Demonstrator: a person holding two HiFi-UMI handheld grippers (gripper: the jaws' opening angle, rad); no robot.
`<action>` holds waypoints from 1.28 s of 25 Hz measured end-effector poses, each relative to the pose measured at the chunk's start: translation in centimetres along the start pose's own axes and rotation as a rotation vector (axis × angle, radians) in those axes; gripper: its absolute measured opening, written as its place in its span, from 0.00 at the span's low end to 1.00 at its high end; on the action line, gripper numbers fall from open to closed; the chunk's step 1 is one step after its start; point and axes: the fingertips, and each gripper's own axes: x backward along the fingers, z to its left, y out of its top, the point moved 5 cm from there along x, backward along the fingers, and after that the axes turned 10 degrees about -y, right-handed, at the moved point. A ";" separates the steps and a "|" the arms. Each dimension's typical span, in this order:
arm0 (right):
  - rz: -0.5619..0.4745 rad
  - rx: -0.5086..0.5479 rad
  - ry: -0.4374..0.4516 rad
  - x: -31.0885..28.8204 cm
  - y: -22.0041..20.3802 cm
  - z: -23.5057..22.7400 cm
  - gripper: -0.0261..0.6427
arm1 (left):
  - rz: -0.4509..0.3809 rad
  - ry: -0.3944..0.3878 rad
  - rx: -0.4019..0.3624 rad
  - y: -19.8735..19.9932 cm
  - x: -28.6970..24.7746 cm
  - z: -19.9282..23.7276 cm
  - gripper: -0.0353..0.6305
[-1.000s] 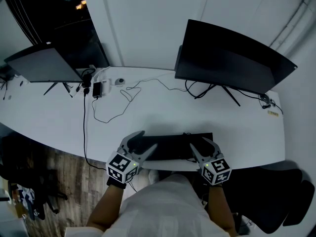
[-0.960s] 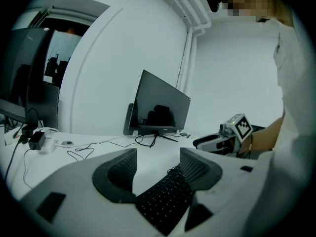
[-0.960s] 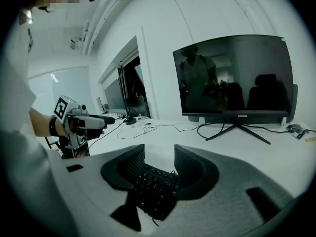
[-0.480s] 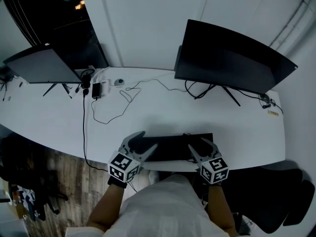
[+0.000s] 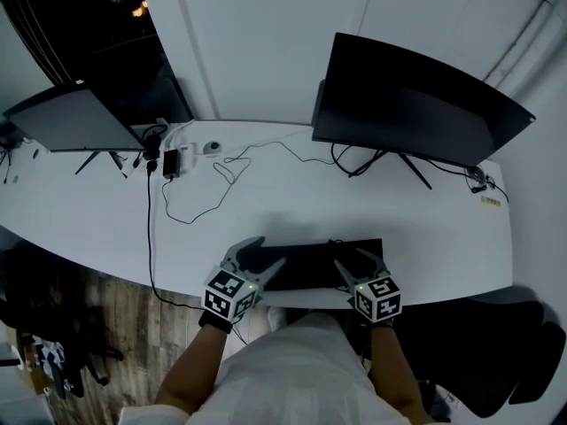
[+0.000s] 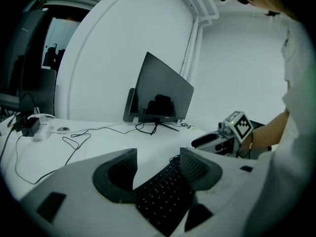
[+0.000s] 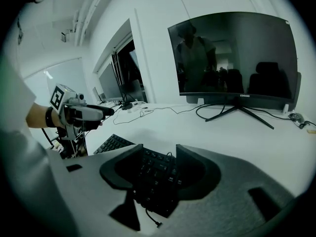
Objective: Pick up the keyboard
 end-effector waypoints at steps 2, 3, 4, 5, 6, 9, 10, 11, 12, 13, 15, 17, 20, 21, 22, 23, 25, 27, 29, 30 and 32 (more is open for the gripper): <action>0.022 -0.004 -0.008 -0.4 -0.6 -0.2 0.35 | 0.022 0.001 0.009 -0.6 -0.3 0.3 0.43; 0.031 -0.006 -0.012 -0.6 -0.8 -0.3 0.35 | 0.031 0.000 0.015 -0.9 -0.5 0.4 0.43; 0.040 -0.008 -0.016 -0.8 -1.1 -0.4 0.35 | 0.039 -0.001 0.021 -1.1 -0.6 0.5 0.43; 0.048 -0.010 -0.020 -0.9 -1.3 -0.4 0.35 | 0.048 -0.003 0.025 -1.4 -0.9 0.5 0.43; 0.056 -0.012 -0.024 -1.1 -1.6 -0.5 0.35 | 0.058 -0.006 0.028 -1.7 -1.1 0.6 0.43; 0.081 -0.020 -0.029 -1.5 -2.3 -0.6 0.35 | 0.092 -0.010 0.043 -2.8 -1.7 0.6 0.43; 0.090 -0.023 -0.031 -1.7 -2.5 -0.7 0.35 | 0.103 -0.010 0.052 -3.1 -1.9 0.7 0.43; 0.098 -0.025 -0.034 -1.8 -2.7 -0.7 0.35 | 0.114 -0.009 0.062 -3.5 -2.1 0.7 0.43; 0.107 -0.029 -0.036 -2.0 -2.9 -0.8 0.35 | 0.125 -0.008 0.071 -3.8 -2.3 0.8 0.43; 0.115 -0.034 -0.037 -2.1 -3.1 -0.9 0.35 | 0.136 -0.007 0.079 -4.1 -2.4 0.9 0.43; 0.130 -0.042 -0.042 -2.5 -3.5 -1.1 0.35 | 0.155 -0.004 0.091 -4.7 -2.7 1.1 0.43; 0.145 -0.049 -0.048 -2.8 -3.8 -1.2 0.35 | 0.170 -0.001 0.101 -5.1 -2.9 1.3 0.43; 0.171 -0.057 -0.056 -3.1 -4.4 -1.5 0.35 | 0.190 0.001 0.109 -5.6 -3.1 1.5 0.43; 0.180 -0.060 -0.057 -3.2 -4.5 -1.5 0.35 | 0.195 0.003 0.111 -5.7 -3.2 1.5 0.43; 0.188 -0.063 -0.057 -3.3 -4.7 -1.5 0.35 | 0.199 0.004 0.114 -5.8 -3.2 1.6 0.43; 0.194 -0.066 -0.057 -3.4 -4.8 -1.6 0.35 | 0.202 0.005 0.118 -5.9 -3.3 1.6 0.43; 0.203 -0.071 -0.055 -3.6 -4.9 -1.5 0.35 | 0.212 0.004 0.124 -6.1 -3.4 1.7 0.43; 0.210 -0.071 -0.054 -3.9 -5.0 -1.4 0.35 | 0.221 0.003 0.128 -6.3 -3.6 1.8 0.43; 0.218 -0.066 -0.055 -4.2 -5.0 -1.2 0.35 | 0.226 0.001 0.133 -6.4 -3.7 1.7 0.43; 0.223 -0.063 -0.056 -4.3 -5.0 -1.1 0.35 | 0.228 -0.001 0.135 -6.5 -3.7 1.7 0.43; 0.235 -0.057 -0.062 -4.6 -5.0 -0.9 0.35 | 0.231 -0.005 0.135 -6.6 -3.9 1.5 0.43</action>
